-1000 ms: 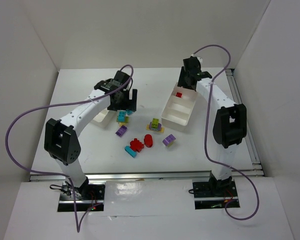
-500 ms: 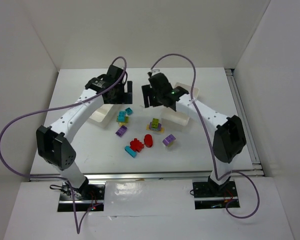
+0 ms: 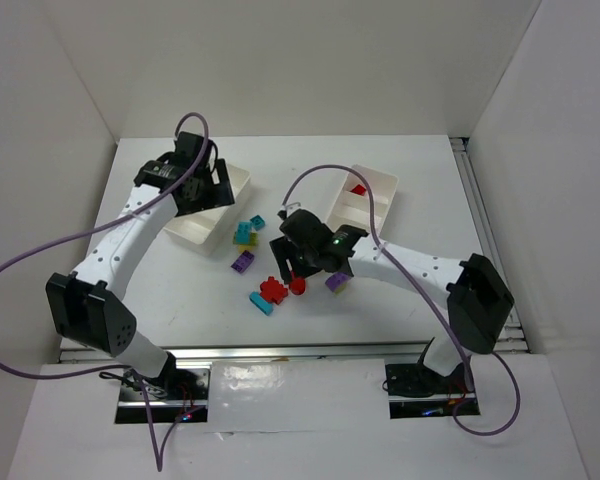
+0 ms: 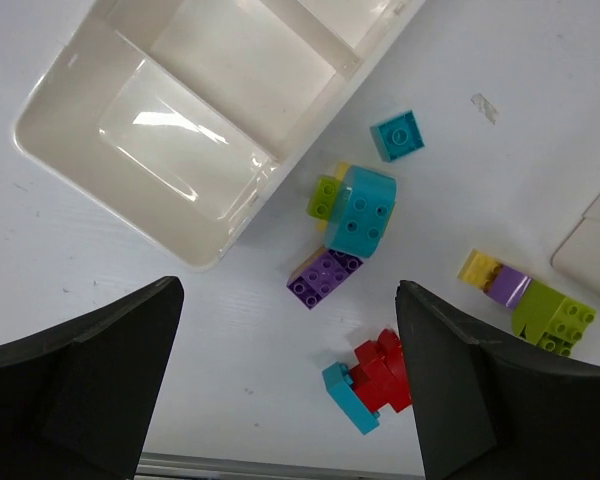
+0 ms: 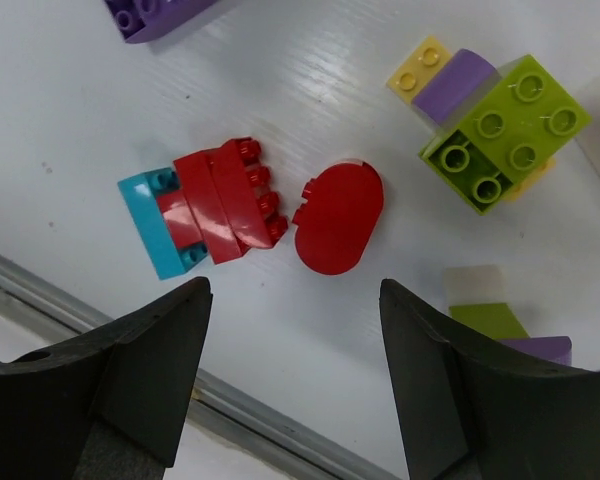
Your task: Sort the legos into containers by color
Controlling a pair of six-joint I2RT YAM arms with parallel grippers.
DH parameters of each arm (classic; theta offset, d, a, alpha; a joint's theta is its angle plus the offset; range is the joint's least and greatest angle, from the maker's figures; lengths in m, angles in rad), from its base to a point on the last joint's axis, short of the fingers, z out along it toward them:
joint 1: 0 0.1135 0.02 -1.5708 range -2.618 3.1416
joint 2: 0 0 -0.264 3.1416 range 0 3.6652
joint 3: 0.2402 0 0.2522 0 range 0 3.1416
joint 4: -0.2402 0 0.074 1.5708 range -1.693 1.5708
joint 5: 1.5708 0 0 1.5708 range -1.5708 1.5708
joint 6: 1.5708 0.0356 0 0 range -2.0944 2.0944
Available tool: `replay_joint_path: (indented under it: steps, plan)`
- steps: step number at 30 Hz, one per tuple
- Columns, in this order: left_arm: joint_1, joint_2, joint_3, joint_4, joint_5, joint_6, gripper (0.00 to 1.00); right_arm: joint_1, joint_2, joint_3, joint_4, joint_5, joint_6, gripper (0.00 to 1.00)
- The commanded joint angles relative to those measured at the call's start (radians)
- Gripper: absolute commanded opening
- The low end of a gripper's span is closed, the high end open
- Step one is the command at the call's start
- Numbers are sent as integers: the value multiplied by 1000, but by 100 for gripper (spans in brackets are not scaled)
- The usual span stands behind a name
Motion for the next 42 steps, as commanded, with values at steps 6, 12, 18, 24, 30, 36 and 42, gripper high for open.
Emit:
replay_joint_path:
  steps: [6,12,18,24,30,36,42]
  plan:
    - [-6,-58,-32,-8,38,-25,98,-8,108,-3,46,76,83,76]
    - [-6,-58,-42,1,58,-25,98,-8,188,28,46,101,105,74]
    - [-6,-49,-61,1,58,-16,98,-19,237,37,46,127,126,69]
    - [-16,-49,-61,10,47,-16,98,-19,271,37,77,102,114,64]
    - [-16,-49,-71,10,47,-16,98,-8,201,92,21,125,85,36]
    - [-16,-38,-62,10,38,-6,98,-8,49,189,-33,171,40,28]
    - [-16,-18,-52,10,47,3,98,-153,36,321,-92,222,-10,28]
